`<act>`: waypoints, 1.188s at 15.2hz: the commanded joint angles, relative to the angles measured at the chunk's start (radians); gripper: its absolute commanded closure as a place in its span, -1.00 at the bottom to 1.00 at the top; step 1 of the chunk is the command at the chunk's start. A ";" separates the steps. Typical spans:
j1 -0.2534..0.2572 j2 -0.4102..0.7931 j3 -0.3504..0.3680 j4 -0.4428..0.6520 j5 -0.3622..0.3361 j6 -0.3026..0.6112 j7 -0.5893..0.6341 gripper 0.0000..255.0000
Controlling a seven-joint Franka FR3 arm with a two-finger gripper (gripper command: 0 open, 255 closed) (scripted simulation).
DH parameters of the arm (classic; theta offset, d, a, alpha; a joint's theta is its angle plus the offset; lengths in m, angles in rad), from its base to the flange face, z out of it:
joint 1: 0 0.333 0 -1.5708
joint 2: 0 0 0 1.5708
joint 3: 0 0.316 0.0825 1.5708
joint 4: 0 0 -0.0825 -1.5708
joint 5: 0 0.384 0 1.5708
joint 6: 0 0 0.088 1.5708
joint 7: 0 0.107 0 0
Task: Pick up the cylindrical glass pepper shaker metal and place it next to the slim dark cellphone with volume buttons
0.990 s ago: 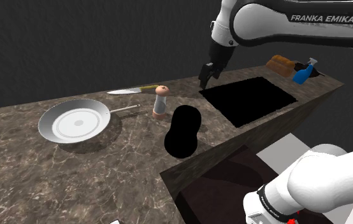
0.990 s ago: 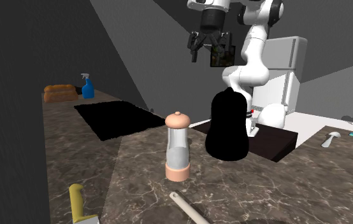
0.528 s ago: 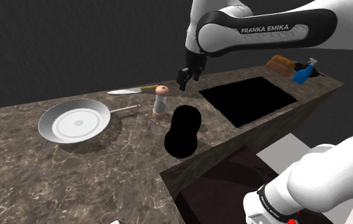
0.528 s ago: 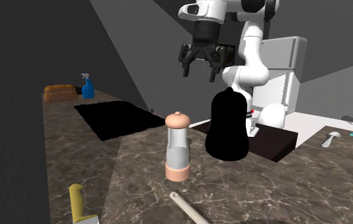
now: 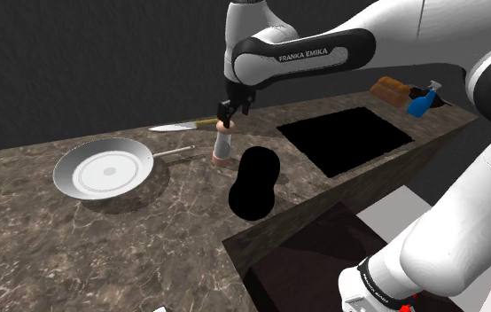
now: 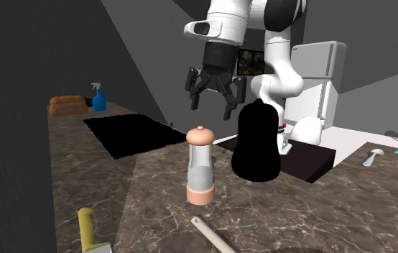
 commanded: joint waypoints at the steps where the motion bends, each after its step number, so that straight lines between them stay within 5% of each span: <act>1: 0.012 0.066 0.003 0.054 -0.027 0.005 0.022 -1.00; 16: 0.007 0.105 -0.008 0.003 -0.049 0.092 0.035 -1.00; 17: 0.007 0.105 -0.008 0.003 -0.049 0.092 0.035 1.00; 18: 0.007 0.105 -0.008 0.003 -0.049 0.092 0.035 1.00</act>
